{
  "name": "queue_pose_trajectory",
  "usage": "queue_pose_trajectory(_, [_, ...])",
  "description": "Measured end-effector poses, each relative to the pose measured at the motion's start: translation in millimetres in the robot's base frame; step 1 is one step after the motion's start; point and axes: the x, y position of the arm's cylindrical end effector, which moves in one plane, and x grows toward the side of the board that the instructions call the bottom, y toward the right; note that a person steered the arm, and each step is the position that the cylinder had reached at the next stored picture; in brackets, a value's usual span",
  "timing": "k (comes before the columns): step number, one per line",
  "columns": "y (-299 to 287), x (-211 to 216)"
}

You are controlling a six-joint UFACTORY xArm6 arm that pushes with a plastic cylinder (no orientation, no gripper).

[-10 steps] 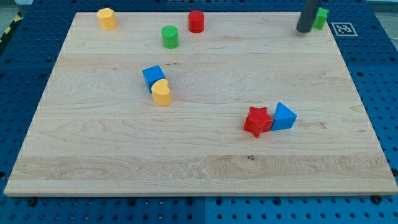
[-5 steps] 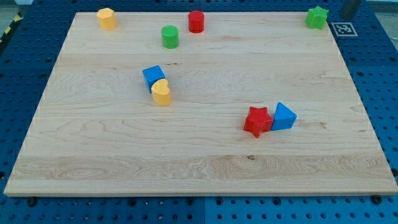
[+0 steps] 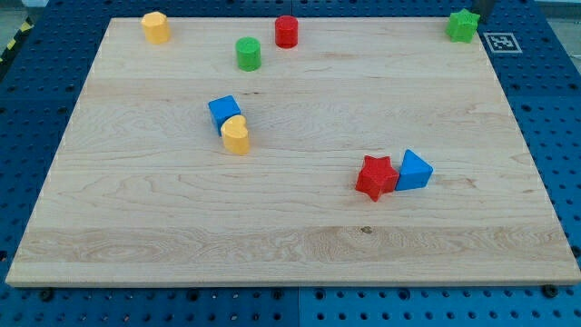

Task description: Push the green star slightly to the down

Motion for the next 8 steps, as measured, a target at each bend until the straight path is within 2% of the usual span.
queue_pose_trajectory(5, [-30, 7])
queue_pose_trajectory(8, [-47, -4])
